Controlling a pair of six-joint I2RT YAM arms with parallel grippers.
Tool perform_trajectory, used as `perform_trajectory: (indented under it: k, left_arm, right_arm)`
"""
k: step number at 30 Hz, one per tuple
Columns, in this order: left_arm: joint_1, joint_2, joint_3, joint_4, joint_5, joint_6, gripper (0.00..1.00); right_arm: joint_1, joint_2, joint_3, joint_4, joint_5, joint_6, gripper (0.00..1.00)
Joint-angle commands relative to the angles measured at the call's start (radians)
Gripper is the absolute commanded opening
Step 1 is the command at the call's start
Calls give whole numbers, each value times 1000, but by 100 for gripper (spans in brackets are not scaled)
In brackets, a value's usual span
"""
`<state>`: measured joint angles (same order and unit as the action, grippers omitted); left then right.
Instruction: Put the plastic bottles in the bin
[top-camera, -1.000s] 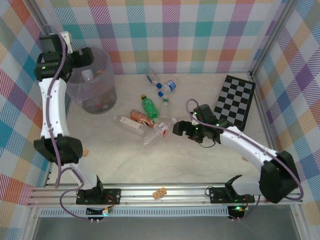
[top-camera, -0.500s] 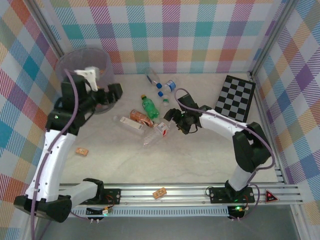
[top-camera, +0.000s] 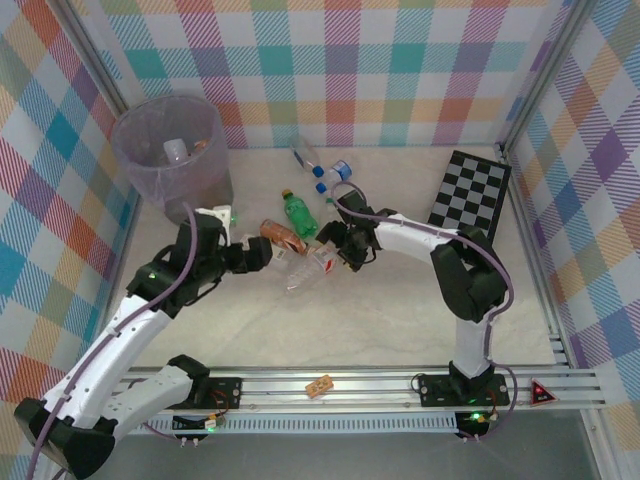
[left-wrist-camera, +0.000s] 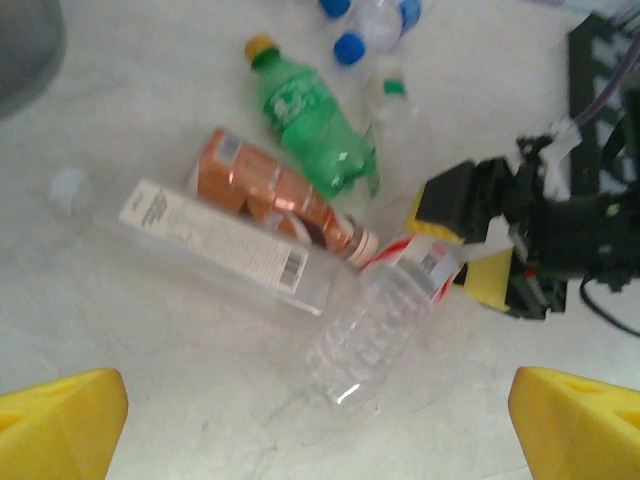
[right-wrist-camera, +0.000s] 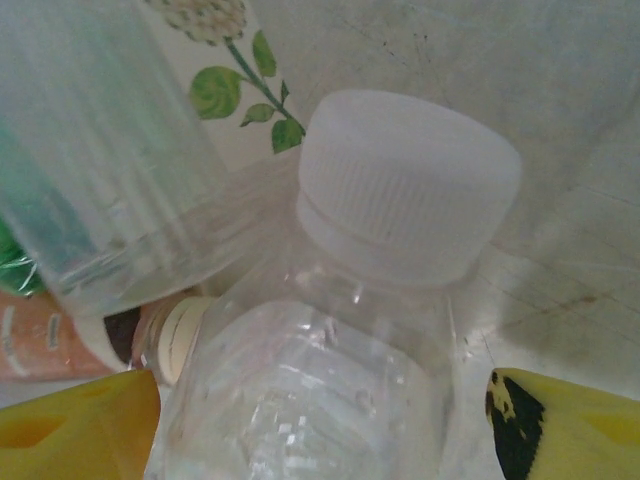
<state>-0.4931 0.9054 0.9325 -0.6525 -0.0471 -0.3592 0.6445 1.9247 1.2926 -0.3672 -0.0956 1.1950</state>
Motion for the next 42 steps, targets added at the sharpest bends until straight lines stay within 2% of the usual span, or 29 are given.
perform_trajectory:
  k: [1,7,13,17,21,24,27,33,37,42]
  left_arm:
    - [-27,-29,-50,26,-31,-68,98]
    - [-60,-24,-40,31,-43,-82,98]
    - [-98,23,-20,35,-33,-87,98]
    - [-130,51,1,40,-18,-92,99]
    - [-140,81,38,61,94,-76,100]
    - [-142,102,35,142,253,-71,100]
    - [-151,129,35,207,343,-78,100]
    - [-185,207,16,366,482,-106,100]
    - [-230,276,15,453,494,-105,100]
    - [-251,337,40,412,388,-80,100]
  right_arm:
    - [12,32,37,15,13,34,83]
    - [12,50,32,31,9,44,70]
    - [12,-27,-19,14,35,6,55]
    - [12,-116,-55,-36,54,-57,54]
    - [11,-245,-91,-108,94,-220,52]
    - [8,-307,-80,-175,61,-419,50]
    - [6,-347,-59,-244,24,-556,47]
    - [-9,-423,-41,-230,-97,-643,43]
    - [-17,-442,-21,-170,-190,-616,42]
    - [-25,-445,7,-117,-259,-582,41]
